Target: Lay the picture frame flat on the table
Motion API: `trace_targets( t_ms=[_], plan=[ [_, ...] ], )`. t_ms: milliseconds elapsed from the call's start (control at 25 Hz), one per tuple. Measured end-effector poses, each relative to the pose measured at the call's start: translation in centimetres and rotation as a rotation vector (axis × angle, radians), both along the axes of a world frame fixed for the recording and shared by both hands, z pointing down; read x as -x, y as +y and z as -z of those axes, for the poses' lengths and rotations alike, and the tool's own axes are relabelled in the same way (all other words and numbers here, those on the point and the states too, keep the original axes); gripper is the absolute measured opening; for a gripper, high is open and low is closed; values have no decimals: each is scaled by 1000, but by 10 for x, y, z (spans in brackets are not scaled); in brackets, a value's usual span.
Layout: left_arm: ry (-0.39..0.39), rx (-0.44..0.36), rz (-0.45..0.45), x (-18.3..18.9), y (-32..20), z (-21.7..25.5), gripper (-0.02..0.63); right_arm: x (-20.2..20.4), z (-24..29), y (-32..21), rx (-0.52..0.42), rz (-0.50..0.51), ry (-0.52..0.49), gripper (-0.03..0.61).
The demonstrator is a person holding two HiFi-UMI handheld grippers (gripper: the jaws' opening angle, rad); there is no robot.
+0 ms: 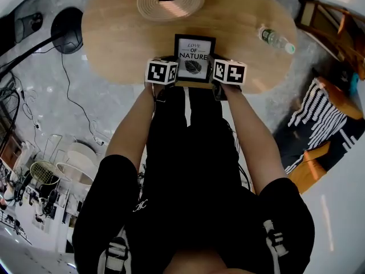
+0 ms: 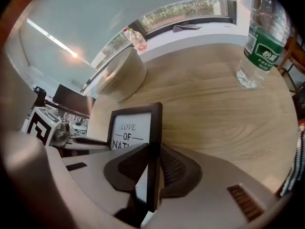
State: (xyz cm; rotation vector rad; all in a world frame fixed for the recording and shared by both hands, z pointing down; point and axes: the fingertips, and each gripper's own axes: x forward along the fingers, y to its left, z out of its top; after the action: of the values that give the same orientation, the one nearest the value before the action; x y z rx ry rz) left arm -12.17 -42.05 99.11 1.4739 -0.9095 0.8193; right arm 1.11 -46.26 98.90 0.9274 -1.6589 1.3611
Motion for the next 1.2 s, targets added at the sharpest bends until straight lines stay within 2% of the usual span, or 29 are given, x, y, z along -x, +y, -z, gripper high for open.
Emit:
trace_targets(
  t_ms=[240,440,560,640,760,840,960,1040,1200],
  plan=[
    [-37,20,-9,-5,-18,-25,89,-5,-29,-18,0,-31,34,89],
    [-13,51,-33,-1,-19,-46,97,-1,-51,-18,19,32,52,98],
    [33,52,-7,0,-18,-50,100,1,-54,-17,10,52,36,101],
    [23,34,15,3,-21,-47,100,2,-52,-20,1,31,13,103],
    [-90,-108,-24,15,-31,-31,91,6,-30,-32,-60,-38,-32,143],
    [-132,-212,-43,18,-40,-9,92,7,-2,-45,-130,-62,-39,143],
    [-145,-311,-32,18,-53,43,94,9,55,-66,-245,-62,-59,133],
    [-137,-398,-8,16,-68,91,89,11,105,-84,-347,-62,-73,99],
    [-98,-598,104,16,-106,213,63,18,231,-115,-575,-46,-106,43]
  ],
)
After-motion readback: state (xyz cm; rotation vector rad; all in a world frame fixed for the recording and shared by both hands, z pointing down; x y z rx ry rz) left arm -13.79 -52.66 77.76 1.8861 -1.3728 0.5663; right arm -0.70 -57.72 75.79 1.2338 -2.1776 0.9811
